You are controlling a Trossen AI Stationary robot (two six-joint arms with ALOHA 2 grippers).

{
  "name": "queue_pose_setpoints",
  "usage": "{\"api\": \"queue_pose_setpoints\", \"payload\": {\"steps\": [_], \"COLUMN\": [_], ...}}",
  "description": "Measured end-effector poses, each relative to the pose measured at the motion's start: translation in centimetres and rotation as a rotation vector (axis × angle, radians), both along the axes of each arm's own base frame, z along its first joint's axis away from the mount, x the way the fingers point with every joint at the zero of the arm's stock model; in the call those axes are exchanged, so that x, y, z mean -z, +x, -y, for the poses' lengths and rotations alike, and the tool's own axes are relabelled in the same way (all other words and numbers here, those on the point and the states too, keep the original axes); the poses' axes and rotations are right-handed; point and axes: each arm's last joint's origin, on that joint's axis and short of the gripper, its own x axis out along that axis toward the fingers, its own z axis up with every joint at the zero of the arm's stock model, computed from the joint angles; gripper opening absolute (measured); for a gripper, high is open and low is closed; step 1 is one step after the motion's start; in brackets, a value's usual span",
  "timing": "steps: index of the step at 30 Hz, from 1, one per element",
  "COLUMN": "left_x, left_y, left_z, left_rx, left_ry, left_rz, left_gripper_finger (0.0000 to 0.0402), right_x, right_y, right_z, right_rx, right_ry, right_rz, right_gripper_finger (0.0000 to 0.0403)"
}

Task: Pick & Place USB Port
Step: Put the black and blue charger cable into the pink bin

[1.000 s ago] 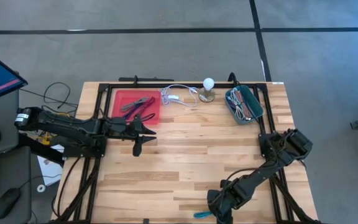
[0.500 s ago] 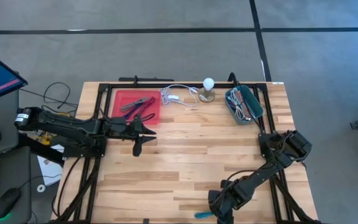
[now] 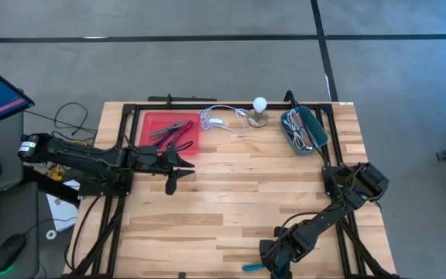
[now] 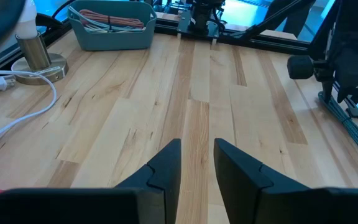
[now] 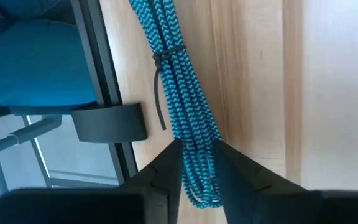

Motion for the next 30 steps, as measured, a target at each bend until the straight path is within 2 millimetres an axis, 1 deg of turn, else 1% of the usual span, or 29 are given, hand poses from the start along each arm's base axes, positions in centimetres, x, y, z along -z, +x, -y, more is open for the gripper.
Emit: {"api": "queue_pose_setpoints", "payload": {"steps": [10,20,30], "left_x": [0.0,0.0,0.0], "left_y": [0.0,0.0,0.0], "left_z": [0.0,0.0,0.0], "left_rx": [0.000,0.000,0.000], "left_ry": [0.000,0.000,0.000], "left_rz": [0.000,0.000,0.000], "left_gripper_finger": [0.0095,0.0095,0.0095], "right_x": [0.0,0.0,0.0], "right_y": [0.0,0.1,0.7], "right_z": [0.0,0.1,1.1], "right_rx": [-0.028,-0.055,-0.045], "right_ry": [0.009,-0.001,-0.028], "right_rz": [0.000,0.020,0.034], "right_gripper_finger": [0.0006,0.0001,0.0000]}}
